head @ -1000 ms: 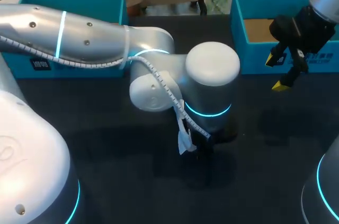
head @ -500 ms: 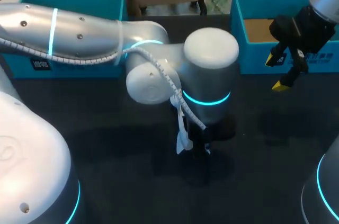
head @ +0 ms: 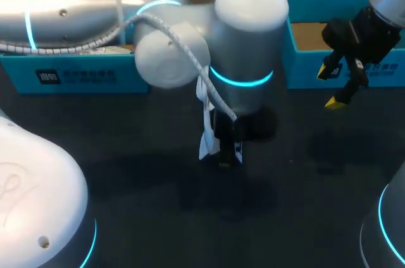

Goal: Take the shoe out of the shoebox, open the shoe tongue, remove and reinsert the insole, then place the shoe into the shoebox

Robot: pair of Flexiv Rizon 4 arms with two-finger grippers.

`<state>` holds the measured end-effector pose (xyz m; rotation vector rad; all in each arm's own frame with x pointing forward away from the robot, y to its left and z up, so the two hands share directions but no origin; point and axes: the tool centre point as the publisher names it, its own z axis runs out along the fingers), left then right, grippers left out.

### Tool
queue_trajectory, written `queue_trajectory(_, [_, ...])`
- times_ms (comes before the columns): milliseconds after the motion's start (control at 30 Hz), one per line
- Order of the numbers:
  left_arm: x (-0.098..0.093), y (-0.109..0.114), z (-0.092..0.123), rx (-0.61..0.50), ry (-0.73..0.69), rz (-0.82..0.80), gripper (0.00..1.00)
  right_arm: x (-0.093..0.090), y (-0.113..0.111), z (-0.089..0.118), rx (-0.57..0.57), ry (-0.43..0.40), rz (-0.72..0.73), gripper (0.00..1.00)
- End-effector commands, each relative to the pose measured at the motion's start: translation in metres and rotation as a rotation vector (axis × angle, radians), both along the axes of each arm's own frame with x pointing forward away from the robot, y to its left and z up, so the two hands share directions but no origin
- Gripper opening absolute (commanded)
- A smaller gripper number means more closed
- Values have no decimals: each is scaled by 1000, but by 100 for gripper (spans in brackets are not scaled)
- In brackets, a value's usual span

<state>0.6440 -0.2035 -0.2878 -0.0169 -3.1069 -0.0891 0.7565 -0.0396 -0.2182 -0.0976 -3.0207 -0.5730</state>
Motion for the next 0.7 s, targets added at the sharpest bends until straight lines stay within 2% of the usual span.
queue_trajectory(33, [5,13,44,-22,33,-16,0,0,0,-1,-2,0,0,100])
queue_trajectory(233, [-2,13,67,-22,22,-22,0,0,0,-1,-2,0,0,100])
queue_trajectory(400, [-7,17,75,-40,54,-20,0,0,0,-1,-2,0,0,100])
queue_trajectory(467, [-7,20,78,-39,-19,-8,0,0,0,-1,-2,0,0,100])
queue_trajectory(700, [-7,20,78,-39,-19,-8,0,0,0,-1,-2,0,0,100])
